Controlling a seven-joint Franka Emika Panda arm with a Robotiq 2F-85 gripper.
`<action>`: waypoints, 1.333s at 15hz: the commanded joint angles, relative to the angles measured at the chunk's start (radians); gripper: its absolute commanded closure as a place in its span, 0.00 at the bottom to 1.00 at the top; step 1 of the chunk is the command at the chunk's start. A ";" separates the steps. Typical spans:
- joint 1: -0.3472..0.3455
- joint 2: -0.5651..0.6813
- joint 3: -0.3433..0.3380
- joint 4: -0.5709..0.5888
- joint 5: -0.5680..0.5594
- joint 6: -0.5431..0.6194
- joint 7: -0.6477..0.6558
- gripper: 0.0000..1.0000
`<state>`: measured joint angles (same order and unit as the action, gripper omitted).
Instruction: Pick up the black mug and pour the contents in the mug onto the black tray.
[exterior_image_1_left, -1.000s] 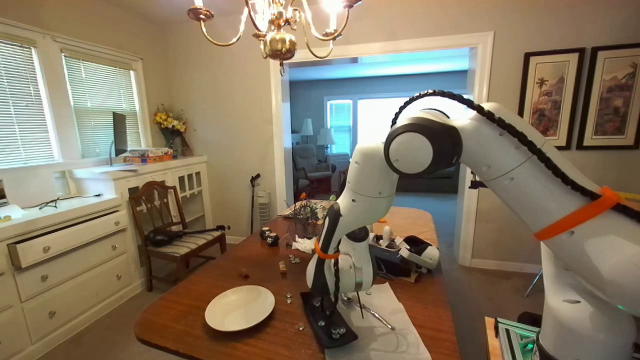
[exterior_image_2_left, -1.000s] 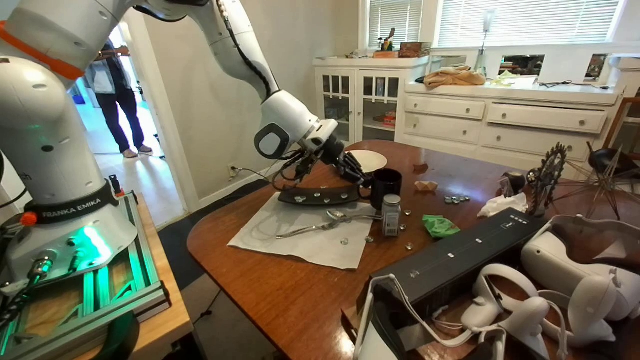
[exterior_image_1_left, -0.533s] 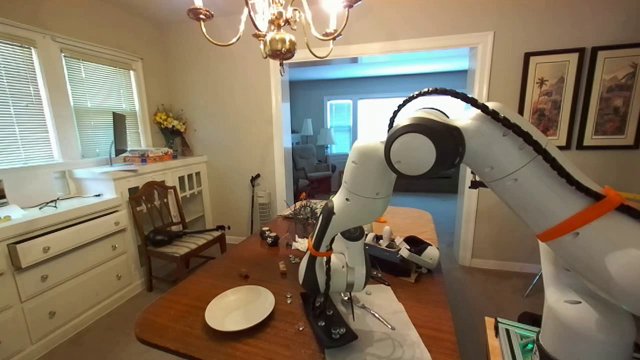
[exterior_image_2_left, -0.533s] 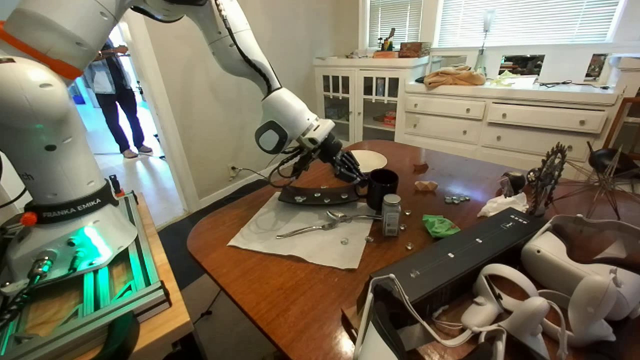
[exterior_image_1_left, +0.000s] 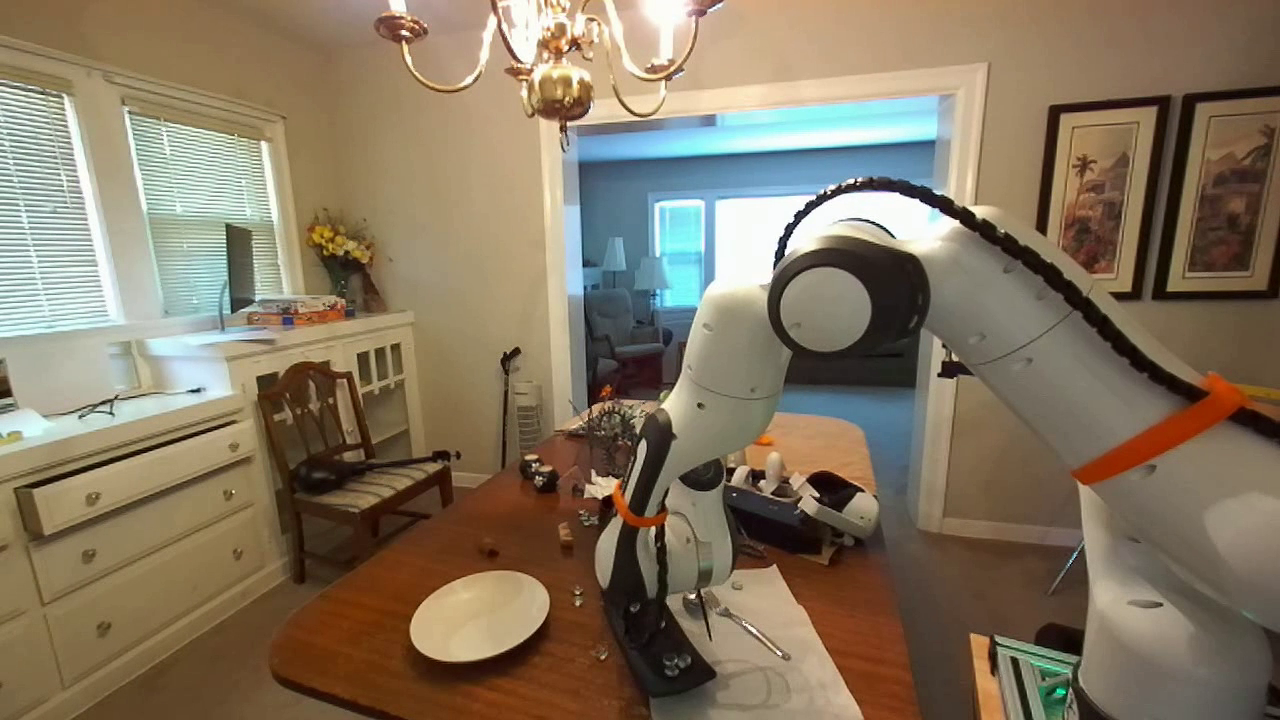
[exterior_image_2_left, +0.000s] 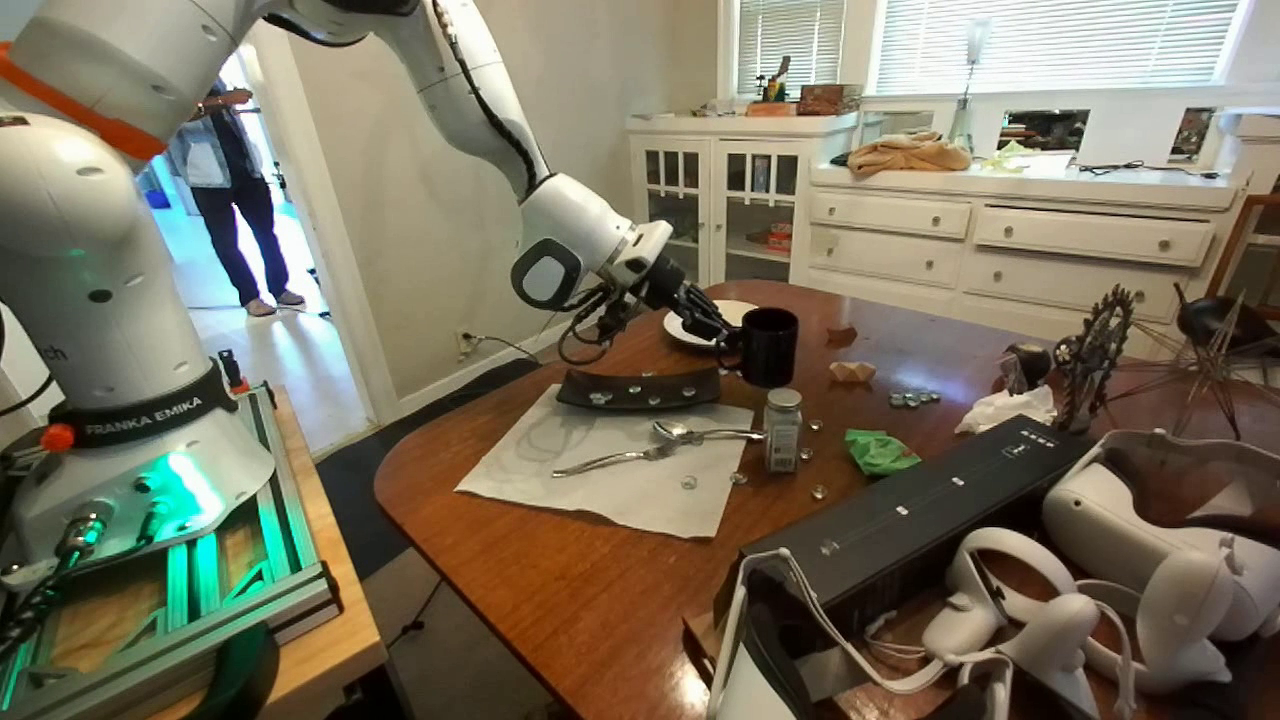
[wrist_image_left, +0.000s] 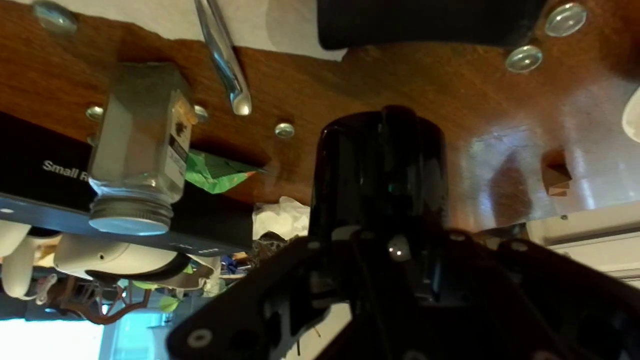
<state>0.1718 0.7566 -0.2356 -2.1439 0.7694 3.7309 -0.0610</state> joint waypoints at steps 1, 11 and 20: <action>-0.035 0.035 0.004 0.014 -0.097 0.071 0.007 0.95; -0.070 0.104 -0.011 0.024 -0.153 0.095 0.011 0.95; -0.070 0.120 -0.016 0.020 -0.149 0.093 0.010 0.95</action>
<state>0.1055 0.8602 -0.2446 -2.1383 0.6381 3.7909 -0.0610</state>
